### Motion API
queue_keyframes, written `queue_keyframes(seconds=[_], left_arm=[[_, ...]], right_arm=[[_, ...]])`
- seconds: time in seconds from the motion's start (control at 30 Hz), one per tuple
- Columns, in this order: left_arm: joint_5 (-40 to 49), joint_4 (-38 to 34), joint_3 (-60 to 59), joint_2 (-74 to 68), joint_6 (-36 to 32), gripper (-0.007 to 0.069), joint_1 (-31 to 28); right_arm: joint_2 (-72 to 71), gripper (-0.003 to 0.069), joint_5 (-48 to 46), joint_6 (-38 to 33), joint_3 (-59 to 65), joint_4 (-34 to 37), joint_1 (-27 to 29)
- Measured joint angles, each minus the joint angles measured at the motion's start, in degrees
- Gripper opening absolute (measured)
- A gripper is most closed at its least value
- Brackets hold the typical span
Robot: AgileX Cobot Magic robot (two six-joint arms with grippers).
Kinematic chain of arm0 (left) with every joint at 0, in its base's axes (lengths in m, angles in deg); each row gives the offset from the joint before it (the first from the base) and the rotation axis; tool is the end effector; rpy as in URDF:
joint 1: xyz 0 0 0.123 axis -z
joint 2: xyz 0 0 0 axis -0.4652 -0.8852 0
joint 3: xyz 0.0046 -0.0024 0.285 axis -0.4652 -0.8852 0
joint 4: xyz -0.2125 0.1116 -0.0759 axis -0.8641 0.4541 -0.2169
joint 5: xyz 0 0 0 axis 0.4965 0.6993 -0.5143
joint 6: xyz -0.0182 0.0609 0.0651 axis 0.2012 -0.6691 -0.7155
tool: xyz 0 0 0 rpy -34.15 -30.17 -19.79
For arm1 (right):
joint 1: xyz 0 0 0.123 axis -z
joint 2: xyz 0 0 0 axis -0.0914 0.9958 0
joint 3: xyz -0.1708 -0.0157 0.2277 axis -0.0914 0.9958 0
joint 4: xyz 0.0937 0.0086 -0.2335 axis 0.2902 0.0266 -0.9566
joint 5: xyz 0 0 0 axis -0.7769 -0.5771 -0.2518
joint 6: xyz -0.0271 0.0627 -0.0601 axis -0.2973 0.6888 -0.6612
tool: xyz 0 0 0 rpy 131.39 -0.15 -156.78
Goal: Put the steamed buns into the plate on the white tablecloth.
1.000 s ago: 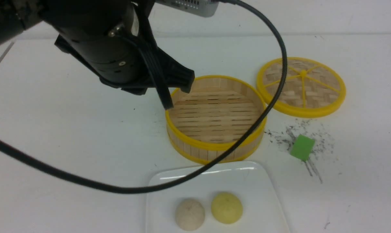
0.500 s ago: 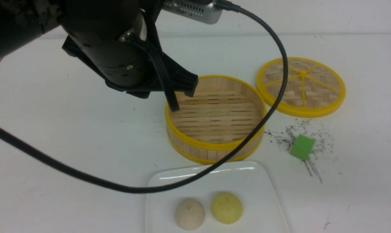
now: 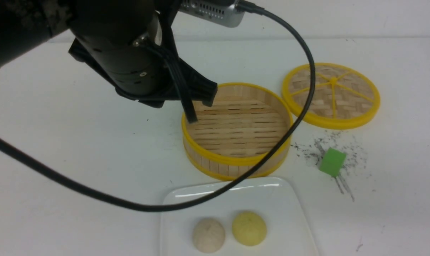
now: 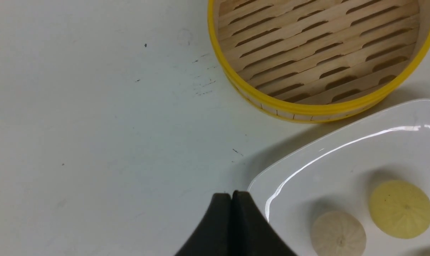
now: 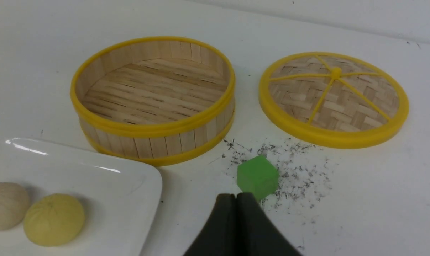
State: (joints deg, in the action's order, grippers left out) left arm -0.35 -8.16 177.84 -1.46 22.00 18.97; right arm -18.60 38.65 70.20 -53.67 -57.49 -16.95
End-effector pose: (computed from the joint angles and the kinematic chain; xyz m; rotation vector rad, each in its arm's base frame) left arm 0.2298 -0.1935 0.3952 0.5106 2.4536 0.0664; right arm 0.0945 0.0397 0.2748 -0.3367 1.8617 0.3022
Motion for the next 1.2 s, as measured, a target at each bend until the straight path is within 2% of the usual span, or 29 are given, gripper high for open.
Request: queue_keyframes(seconds=[0.1, 0.27, 0.37, 0.87, 0.93, 1.03, 1.2], left_arm=[[0.00, 0.00, 0.00, 0.00, 0.00, 0.0003, 0.00], [0.00, 0.00, 0.00, -0.18, 0.00, 0.0003, 0.00], [0.00, 0.00, 0.00, -0.50, 0.00, 0.0003, 0.00], [0.00, 0.23, 0.00, -0.55, 0.00, 0.0003, 0.00], [0.00, 0.23, 0.00, -0.55, 0.00, 0.0003, 0.00], [0.00, 0.23, 0.00, -0.55, 0.00, 0.0003, 0.00], [0.00, 0.23, 0.00, -0.55, 0.00, 0.0003, 0.00]], right_arm=[[0.00, -0.0005, -0.05, 0.00, 0.00, -0.01, -0.63], [0.17, 0.0000, -0.15, 0.00, 0.00, -0.19, -6.13], [0.17, 0.0001, -0.19, 0.00, 0.00, -0.19, -7.35], [-3.56, 0.0015, -1.11, 0.00, 1.31, -0.19, -7.33], [-4.78, 0.0016, -0.85, 0.00, 2.12, -0.19, -6.81], [-8.95, 0.0019, 0.06, 0.00, 5.69, -0.19, -2.80], [-16.62, 0.0020, -0.18, 0.00, 15.13, -0.90, 9.19]])
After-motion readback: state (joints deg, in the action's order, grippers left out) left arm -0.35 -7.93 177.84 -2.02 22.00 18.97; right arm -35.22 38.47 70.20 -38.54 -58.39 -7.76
